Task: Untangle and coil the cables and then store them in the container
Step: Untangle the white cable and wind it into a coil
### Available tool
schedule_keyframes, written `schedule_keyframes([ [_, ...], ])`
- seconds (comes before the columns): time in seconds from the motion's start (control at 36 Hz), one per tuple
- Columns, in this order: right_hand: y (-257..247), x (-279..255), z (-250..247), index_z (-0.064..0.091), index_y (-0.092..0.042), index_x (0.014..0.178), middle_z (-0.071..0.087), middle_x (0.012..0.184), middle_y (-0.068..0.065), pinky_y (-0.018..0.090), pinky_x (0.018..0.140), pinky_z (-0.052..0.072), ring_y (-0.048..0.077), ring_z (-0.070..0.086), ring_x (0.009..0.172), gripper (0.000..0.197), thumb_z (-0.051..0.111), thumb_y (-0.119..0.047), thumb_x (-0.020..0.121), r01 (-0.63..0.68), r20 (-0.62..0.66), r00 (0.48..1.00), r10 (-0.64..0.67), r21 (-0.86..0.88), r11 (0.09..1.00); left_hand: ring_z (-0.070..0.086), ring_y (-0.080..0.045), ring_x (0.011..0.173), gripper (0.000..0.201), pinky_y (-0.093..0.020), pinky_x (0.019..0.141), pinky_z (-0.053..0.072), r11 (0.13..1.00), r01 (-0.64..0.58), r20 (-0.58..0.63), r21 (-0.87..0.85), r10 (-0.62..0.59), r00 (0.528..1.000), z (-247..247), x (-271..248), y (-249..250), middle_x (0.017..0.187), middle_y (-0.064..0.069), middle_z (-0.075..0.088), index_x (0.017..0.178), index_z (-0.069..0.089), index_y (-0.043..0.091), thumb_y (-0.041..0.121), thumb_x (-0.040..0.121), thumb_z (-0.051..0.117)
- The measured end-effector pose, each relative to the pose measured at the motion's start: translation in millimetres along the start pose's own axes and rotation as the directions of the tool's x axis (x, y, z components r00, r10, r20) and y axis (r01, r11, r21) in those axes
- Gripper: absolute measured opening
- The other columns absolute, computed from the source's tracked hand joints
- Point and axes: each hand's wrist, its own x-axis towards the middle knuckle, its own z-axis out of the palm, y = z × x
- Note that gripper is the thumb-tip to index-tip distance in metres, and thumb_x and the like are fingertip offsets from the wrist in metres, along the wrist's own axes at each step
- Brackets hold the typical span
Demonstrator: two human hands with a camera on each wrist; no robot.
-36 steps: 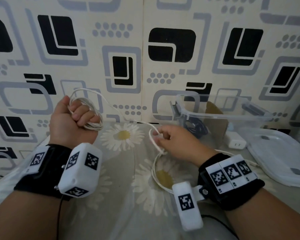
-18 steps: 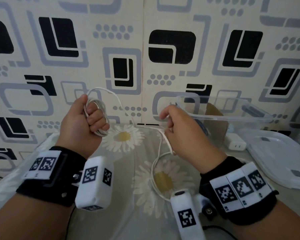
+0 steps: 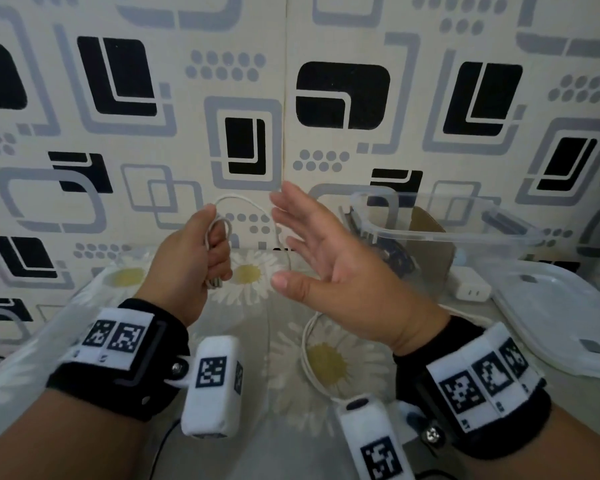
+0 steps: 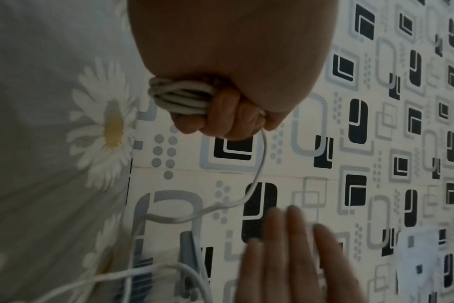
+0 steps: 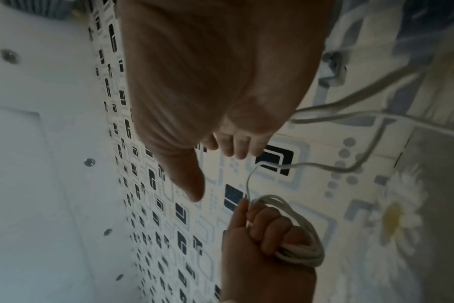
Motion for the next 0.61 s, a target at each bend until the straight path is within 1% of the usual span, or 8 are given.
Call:
schedule_keyframes([
  [0.11,15.3,3.0,-0.2,0.004,-0.030,0.154,0.023,0.157,-0.014,0.025,0.117,0.021,-0.007,0.020,0.141,0.089,0.066,-0.030,0.090,-0.169,-0.054,0.985,0.162,-0.170,0.971,0.018,-0.009,0.036,0.048,-0.022,0.041,0.030,0.993,0.097,0.143,-0.067,-0.087,0.986,5.5,-2.8,0.2,0.045,0.006,0.021,0.057,0.035,0.021,0.043,0.100,0.036],
  [0.19,24.2,4.3,2.3,0.022,-0.033,0.149,0.056,0.126,-0.012,0.014,0.101,0.032,-0.002,0.047,0.124,0.071,0.064,-0.023,0.092,-0.258,-0.192,0.957,0.218,-0.217,0.941,0.019,-0.007,0.032,0.047,-0.020,0.038,0.029,0.953,0.218,0.318,-0.210,-0.144,0.937,4.7,-3.1,2.7,0.041,0.007,0.022,0.055,0.037,0.019,0.042,0.097,0.036],
  [0.25,29.1,4.9,1.3,0.048,-0.028,0.130,0.063,0.093,-0.010,0.016,0.086,0.044,0.003,0.063,0.097,0.040,0.060,-0.016,0.094,-0.266,-0.284,0.935,0.212,-0.169,0.949,0.021,-0.011,0.036,0.048,-0.023,0.046,0.031,0.858,0.391,0.542,-0.333,-0.165,0.824,-1.2,-1.1,4.4,0.044,0.005,0.024,0.059,0.043,0.016,0.039,0.100,0.032],
  [0.31,29.6,4.9,-0.8,0.060,-0.020,0.107,0.062,0.081,-0.012,0.016,0.071,0.049,0.003,0.066,0.078,0.014,0.054,-0.012,0.096,-0.269,-0.306,0.924,0.227,-0.102,0.958,0.029,-0.014,0.045,0.050,-0.028,0.056,0.030,0.739,0.545,0.721,-0.396,-0.117,0.683,-6.4,1.1,6.5,0.052,0.000,0.032,0.071,0.049,0.010,0.039,0.104,0.025],
  [0.36,29.2,4.6,-0.9,0.060,-0.017,0.096,0.062,0.075,-0.014,0.019,0.065,0.050,0.004,0.066,0.068,0.012,0.049,-0.012,0.099,-0.273,-0.273,0.930,0.246,-0.062,0.960,0.032,-0.015,0.048,0.052,-0.029,0.058,0.027,0.727,0.554,0.733,-0.405,-0.104,0.673,-9.2,0.1,6.6,0.054,0.000,0.035,0.074,0.050,0.008,0.041,0.104,0.024],
  [0.44,32.7,4.6,0.5,0.059,-0.007,0.095,0.058,0.063,-0.015,0.035,0.061,0.049,0.012,0.059,0.052,0.017,0.044,-0.013,0.101,-0.277,-0.229,0.934,0.274,0.018,0.961,0.032,-0.014,0.048,0.050,-0.028,0.059,0.029,0.688,0.576,0.760,-0.441,-0.054,0.648,-9.5,-0.9,7.0,0.053,0.001,0.035,0.072,0.048,0.011,0.042,0.104,0.025],
  [0.56,44.0,6.0,3.9,0.062,-0.011,0.092,0.047,0.057,-0.001,0.022,0.045,0.038,0.013,0.042,0.043,0.024,0.042,-0.019,0.103,-0.343,-0.150,0.926,0.345,0.041,0.938,0.032,-0.013,0.048,0.041,-0.026,0.061,0.029,0.648,0.594,0.754,-0.476,-0.047,0.656,-11.0,-5.1,11.9,0.054,0.003,0.035,0.072,0.035,0.020,0.045,0.103,0.026],
  [0.61,48.0,7.2,6.2,0.063,-0.015,0.092,0.044,0.053,-0.003,0.021,0.042,0.033,0.011,0.036,0.042,0.025,0.043,-0.022,0.103,-0.378,-0.092,0.919,0.383,0.067,0.923,0.032,-0.013,0.049,0.040,-0.024,0.060,0.027,0.661,0.566,0.733,-0.492,-0.035,0.679,-11.2,-6.3,13.2,0.054,0.003,0.034,0.072,0.033,0.021,0.046,0.103,0.025],
])
